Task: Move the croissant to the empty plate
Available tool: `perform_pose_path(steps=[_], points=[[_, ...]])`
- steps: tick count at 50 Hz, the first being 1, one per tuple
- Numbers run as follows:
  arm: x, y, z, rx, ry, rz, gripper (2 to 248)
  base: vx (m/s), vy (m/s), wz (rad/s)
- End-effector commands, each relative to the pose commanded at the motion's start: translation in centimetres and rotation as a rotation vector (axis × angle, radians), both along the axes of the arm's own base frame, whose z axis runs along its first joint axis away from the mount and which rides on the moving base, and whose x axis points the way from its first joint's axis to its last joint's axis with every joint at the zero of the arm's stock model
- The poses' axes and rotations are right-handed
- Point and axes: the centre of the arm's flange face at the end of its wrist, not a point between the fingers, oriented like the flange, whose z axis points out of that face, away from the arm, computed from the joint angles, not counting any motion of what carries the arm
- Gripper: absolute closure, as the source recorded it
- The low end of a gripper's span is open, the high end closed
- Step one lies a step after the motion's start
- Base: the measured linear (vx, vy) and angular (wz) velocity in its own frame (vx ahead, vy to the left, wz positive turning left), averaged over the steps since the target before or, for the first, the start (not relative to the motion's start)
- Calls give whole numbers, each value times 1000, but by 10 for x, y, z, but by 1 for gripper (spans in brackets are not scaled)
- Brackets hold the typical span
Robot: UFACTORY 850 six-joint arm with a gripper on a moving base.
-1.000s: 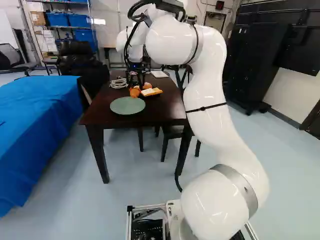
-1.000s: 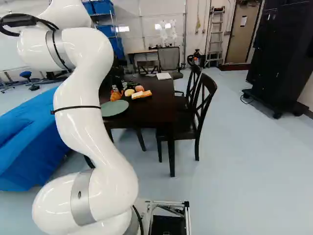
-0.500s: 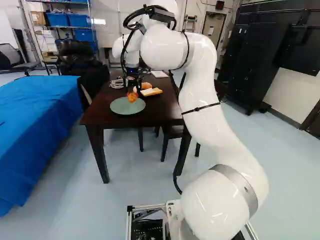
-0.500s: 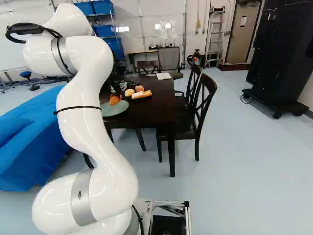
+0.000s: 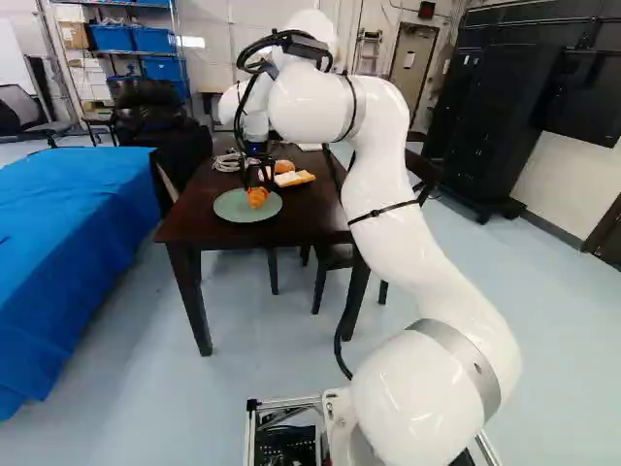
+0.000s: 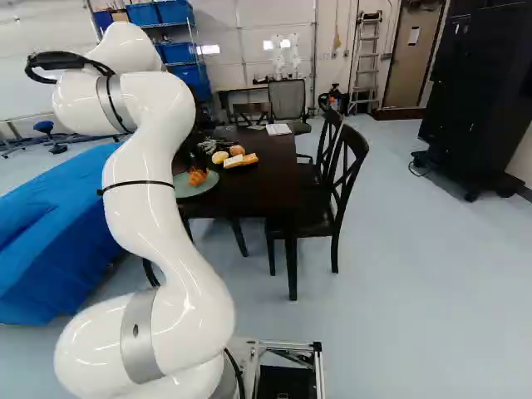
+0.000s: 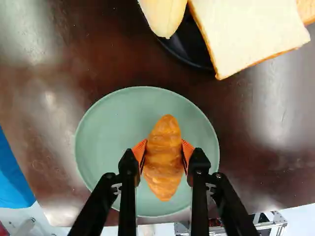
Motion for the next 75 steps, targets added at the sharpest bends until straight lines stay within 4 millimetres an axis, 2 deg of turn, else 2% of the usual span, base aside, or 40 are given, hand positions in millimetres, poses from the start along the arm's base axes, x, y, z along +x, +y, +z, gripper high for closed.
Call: perform_pose_path(steps=[58,59,63,64,68,69,74,75], points=[[0,0,0,0,0,0,142,0,0,0],[0,0,0,0,0,0,131,0,0,0],[0,0,0,0,0,0,131,0,0,0],[0,0,0,0,0,0,118,0,0,0],[0,0,0,0,0,0,118,0,0,0],[0,0,0,0,0,0,107,0,0,0],[0,0,0,0,0,0,107,0,0,0],[0,0,0,0,0,0,95,0,0,0]])
